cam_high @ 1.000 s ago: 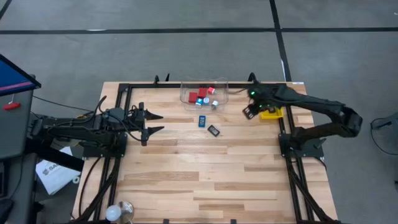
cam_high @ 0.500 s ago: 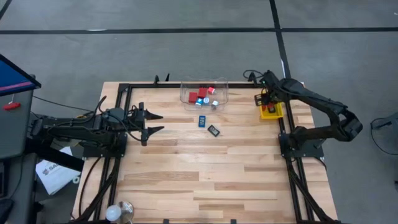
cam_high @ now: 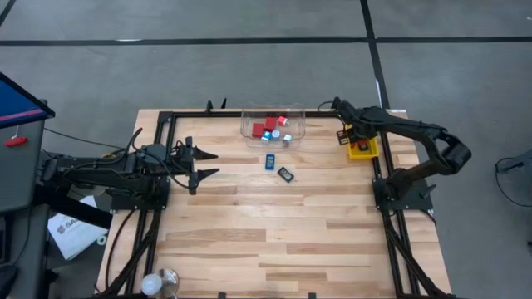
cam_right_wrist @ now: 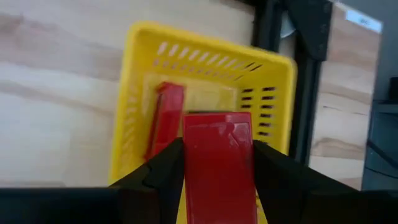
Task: Pick & Place Office items
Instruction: Put the red digital clock into the yellow bin, then put the black digital clock into the yellow bin
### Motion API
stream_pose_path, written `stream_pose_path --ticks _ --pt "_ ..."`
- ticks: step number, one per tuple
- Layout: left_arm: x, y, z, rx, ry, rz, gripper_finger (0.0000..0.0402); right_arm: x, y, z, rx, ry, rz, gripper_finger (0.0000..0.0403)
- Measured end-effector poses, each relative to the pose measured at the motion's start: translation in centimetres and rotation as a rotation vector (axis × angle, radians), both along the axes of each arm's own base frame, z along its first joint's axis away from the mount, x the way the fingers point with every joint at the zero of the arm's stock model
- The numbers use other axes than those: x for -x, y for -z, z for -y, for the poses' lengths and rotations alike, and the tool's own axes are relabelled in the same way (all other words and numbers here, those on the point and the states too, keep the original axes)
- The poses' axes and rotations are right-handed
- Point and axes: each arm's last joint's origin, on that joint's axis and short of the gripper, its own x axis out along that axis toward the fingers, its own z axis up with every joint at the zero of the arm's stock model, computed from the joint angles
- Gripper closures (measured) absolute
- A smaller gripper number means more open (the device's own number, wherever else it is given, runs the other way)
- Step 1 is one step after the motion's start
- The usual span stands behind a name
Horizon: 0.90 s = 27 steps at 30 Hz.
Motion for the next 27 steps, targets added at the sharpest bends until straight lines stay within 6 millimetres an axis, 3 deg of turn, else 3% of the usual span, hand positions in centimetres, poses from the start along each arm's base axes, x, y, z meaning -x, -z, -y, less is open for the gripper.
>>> stream_pose_path --ticks 13,22,27 --pt "0.0 0.0 0.0 0.001 0.002 0.000 0.0192 -0.5 1.2 0.2 -0.043 -0.050 -0.068 0.0229" --pt "0.0 0.0 0.0 0.004 0.014 0.000 0.0192 -0.3 0.0 -0.3 0.027 -0.058 -0.077 0.0162" --pt "0.0 0.0 0.0 0.004 0.014 -0.002 0.0192 -0.6 -1.6 -1.6 0.048 -0.127 0.015 0.0154"
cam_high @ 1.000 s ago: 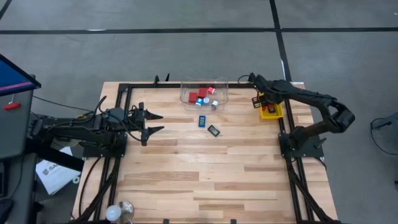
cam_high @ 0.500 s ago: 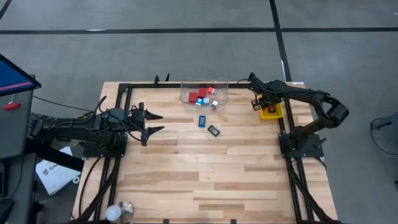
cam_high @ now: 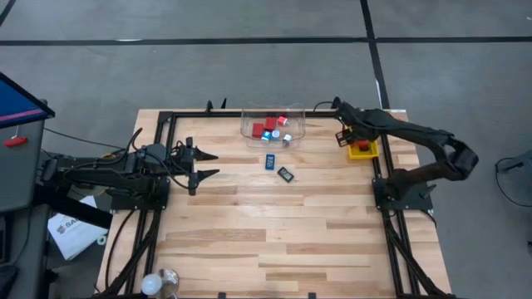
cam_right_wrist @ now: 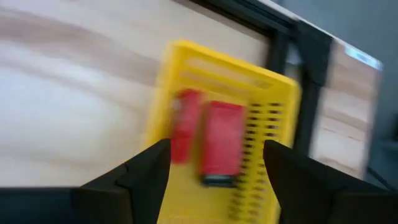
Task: Pick & Place Office items
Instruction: Put the black digital clock into the yellow bin
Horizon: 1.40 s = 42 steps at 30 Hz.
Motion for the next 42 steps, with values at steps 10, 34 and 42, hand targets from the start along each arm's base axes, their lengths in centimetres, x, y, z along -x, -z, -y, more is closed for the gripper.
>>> stream_pose_path --ticks 10,34,42 --pt "0.0 0.0 0.0 0.001 0.000 0.005 0.0192 -4.7 -4.1 -9.3 0.027 -0.318 0.492 0.0154" --pt "0.0 -0.1 0.0 0.007 0.000 0.016 0.0192 -20.3 6.6 -15.7 -0.011 -0.531 0.441 0.0152" --pt "0.0 -0.2 0.0 0.008 0.008 0.019 0.0192 -20.4 8.7 -14.6 -0.034 -0.547 0.350 0.0152"
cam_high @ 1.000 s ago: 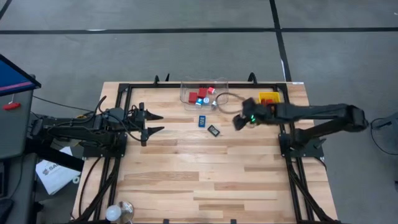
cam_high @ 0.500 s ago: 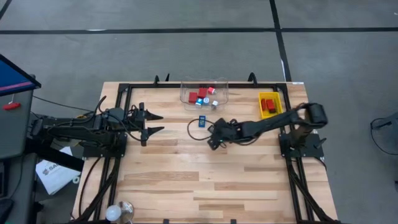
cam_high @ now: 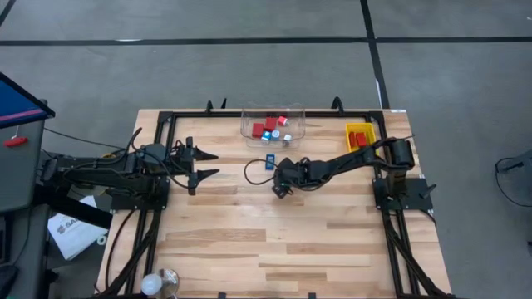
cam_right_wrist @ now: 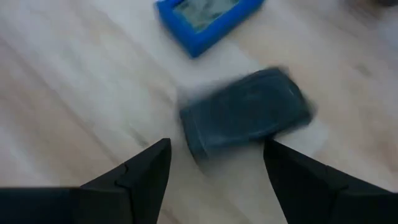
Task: Pick & Place Office items
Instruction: Put the black digital clock into the yellow bin
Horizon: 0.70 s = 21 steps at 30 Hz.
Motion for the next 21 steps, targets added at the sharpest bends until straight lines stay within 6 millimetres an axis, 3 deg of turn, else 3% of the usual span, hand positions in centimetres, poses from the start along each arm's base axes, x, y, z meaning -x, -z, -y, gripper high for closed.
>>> stream_pose_path --ticks 14,21 --pt "0.0 0.0 0.0 0.001 0.004 0.000 0.0192 -0.1 -0.2 0.0 0.034 -0.027 0.013 0.0154" --pt "0.0 0.0 0.0 0.001 0.004 0.000 0.0192 0.4 -2.3 0.1 0.074 -0.060 0.018 0.0153"
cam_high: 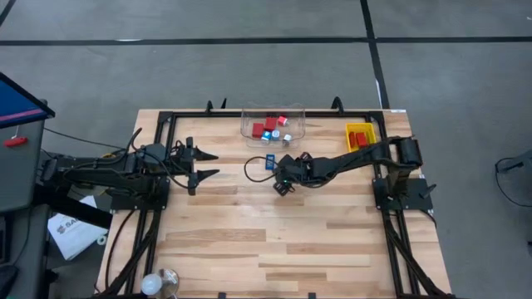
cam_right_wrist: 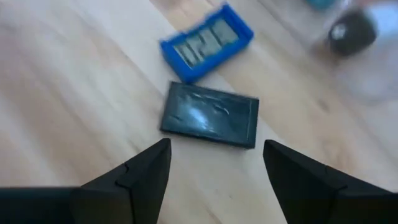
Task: Pick & Place Office items
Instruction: Put the black digital clock into the yellow bin
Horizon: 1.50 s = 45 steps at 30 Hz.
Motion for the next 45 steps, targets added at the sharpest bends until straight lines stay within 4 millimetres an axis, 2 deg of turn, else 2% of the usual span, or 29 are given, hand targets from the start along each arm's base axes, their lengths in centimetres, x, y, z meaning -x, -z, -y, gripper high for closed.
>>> stream_pose_path --ticks 4,9,13,18,30,35,37,40,45 --pt "0.0 0.0 0.0 0.003 0.015 0.000 0.0192 0.4 -3.0 -0.5 0.052 -0.113 0.042 0.0153" --pt "0.0 0.0 0.1 0.012 0.017 0.001 0.0192 0.3 -4.1 1.1 -0.024 -0.275 0.068 0.0153" --pt "0.0 0.0 0.1 0.021 0.016 0.003 0.0192 0.5 -3.5 3.1 -0.039 -0.372 0.005 0.0153" --pt "0.0 0.0 0.1 0.021 0.016 0.003 0.0192 0.8 -2.9 4.3 -0.037 -0.576 -0.066 0.0153" --pt "0.0 0.0 0.1 0.015 0.016 0.002 0.0192 0.4 -2.5 4.7 0.103 -0.886 -0.126 0.0153" --pt "0.0 0.0 0.1 0.019 0.016 0.005 0.0192 -1.1 0.2 4.6 0.130 -0.914 -0.115 0.0154" --pt "-0.1 0.0 0.1 0.021 0.018 0.004 0.0192 -1.4 1.2 4.6 0.137 -0.929 -0.185 0.0154" --pt "-0.2 0.1 0.1 0.019 0.020 -0.003 0.0192 -1.9 1.1 4.4 0.177 -0.929 -0.265 0.0154" --pt "-0.4 0.1 0.0 0.015 0.019 -0.005 0.0192 -2.3 0.7 4.9 0.174 -0.912 -0.263 0.0154"
